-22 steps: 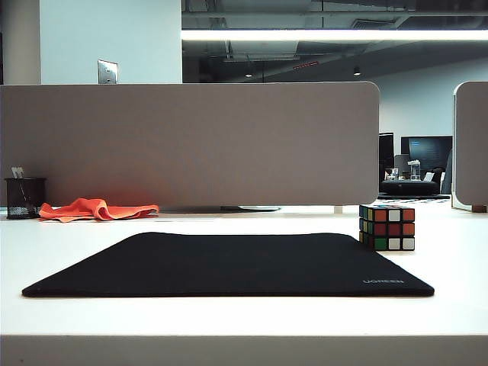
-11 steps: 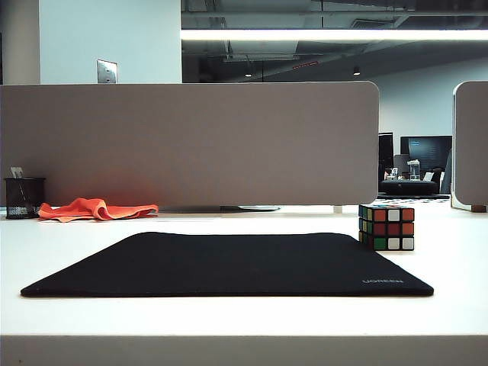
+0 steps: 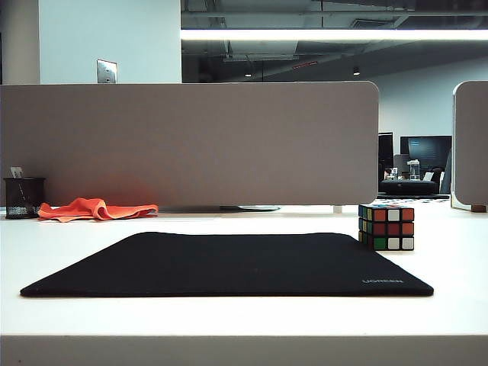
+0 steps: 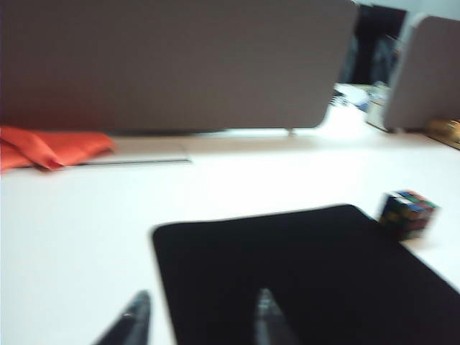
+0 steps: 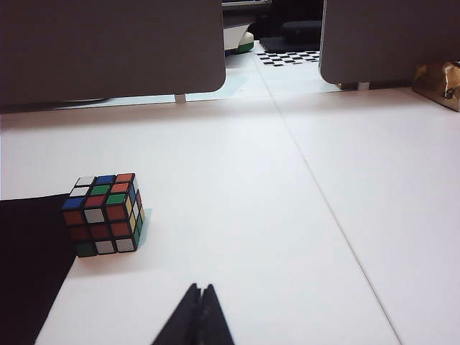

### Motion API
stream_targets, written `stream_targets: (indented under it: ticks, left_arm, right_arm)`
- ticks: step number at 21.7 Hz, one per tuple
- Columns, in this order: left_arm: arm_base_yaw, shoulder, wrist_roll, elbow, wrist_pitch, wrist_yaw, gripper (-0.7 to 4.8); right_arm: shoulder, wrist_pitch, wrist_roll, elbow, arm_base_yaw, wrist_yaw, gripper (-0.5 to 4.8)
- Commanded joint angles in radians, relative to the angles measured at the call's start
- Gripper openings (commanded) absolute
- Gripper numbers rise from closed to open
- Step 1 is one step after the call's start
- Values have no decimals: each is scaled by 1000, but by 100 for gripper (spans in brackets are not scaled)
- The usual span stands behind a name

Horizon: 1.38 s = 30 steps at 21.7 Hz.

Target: Pick up the cube on the right side of the mouse pad, then place it in the center of the mouse pad.

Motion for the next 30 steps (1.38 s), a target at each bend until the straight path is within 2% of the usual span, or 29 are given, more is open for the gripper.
stream_targets:
  ticks: [1,4,9,11,13,15,23,26,30]
  left_arm:
    - [2,108,-9,78,-31,105,154]
    - [-10,222,56,138,-30,121,114]
    - [-61,416,174,225,-35,143,115]
    - [-85,530,214,274,-35,143,111]
    - [-96,599,242,306,-34,143,75]
    - [-97,673,249,337,-21,143,44]
    - [-98,716,283,351,14,140,44]
    - [-98,722,283,351,14,140,58]
    - [-98,727,282,352,13,140,59]
  right_arm:
    - [1,-45,12,39,1,8,-2]
    - [1,-80,39,65,1,11,-2]
    - [3,-100,66,104,1,11,-2]
    - [16,-156,66,146,1,11,-3]
    - [39,-190,80,180,2,-3,-3]
    - [87,-190,109,227,2,-40,-4]
    - [325,-192,107,441,2,-155,-4]
    - [533,-194,106,608,2,-299,-4]
    - [668,-203,106,720,2,-398,-4]
